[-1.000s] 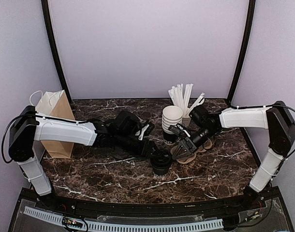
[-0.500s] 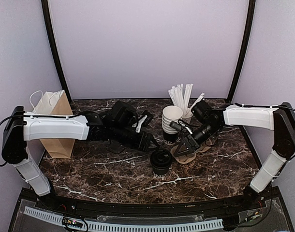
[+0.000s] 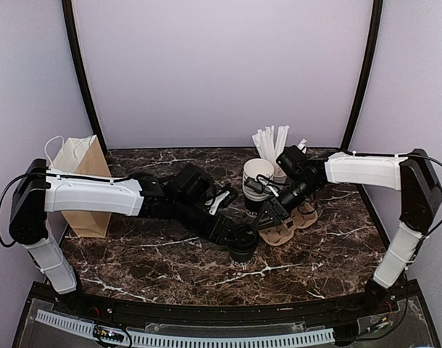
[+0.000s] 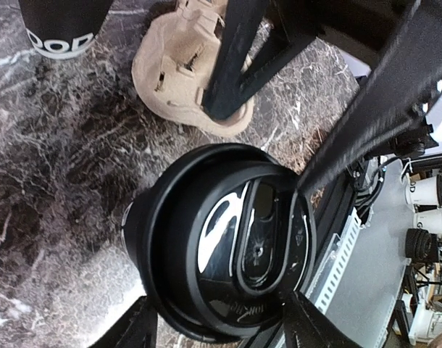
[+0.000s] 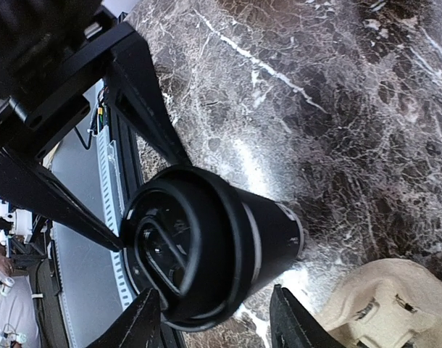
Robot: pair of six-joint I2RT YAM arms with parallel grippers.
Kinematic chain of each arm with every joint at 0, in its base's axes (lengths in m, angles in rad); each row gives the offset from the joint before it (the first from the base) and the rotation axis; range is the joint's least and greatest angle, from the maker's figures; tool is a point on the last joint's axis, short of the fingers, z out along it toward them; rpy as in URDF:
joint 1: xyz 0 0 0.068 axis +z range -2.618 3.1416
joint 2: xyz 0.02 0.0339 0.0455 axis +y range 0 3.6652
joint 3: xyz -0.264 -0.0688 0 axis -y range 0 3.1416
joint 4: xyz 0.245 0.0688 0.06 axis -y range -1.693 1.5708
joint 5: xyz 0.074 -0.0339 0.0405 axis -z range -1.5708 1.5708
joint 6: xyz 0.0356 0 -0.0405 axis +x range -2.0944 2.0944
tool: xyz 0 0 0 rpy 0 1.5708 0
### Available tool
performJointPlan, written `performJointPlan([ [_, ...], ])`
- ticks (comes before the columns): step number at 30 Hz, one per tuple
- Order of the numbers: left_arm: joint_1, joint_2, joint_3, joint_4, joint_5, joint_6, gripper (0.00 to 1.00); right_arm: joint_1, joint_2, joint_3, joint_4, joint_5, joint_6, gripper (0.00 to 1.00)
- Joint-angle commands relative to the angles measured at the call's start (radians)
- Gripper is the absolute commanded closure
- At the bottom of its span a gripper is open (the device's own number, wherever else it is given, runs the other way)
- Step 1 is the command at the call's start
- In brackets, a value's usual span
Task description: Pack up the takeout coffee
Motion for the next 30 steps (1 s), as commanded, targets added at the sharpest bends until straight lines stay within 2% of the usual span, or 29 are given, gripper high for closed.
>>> performJointPlan([
  [1,0.0,0.011,0.036,-0.082,-0.063,0.038,0.38,0.023,-0.008,-0.005,-0.002,-0.022,-0.023,0.49],
  [16,0.101,0.017,0.04,-0.071,-0.077,0.045,0.39,0.035,-0.152,-0.131,-0.086,-0.1,-0.083,0.5],
  [21,0.107,-0.002,0.043,-0.025,-0.033,0.047,0.39,0.033,-0.156,-0.13,-0.113,-0.095,-0.102,0.5],
  [30,0.108,-0.072,0.0,-0.033,-0.011,0.023,0.39,0.033,-0.136,-0.142,-0.019,-0.017,-0.012,0.52],
])
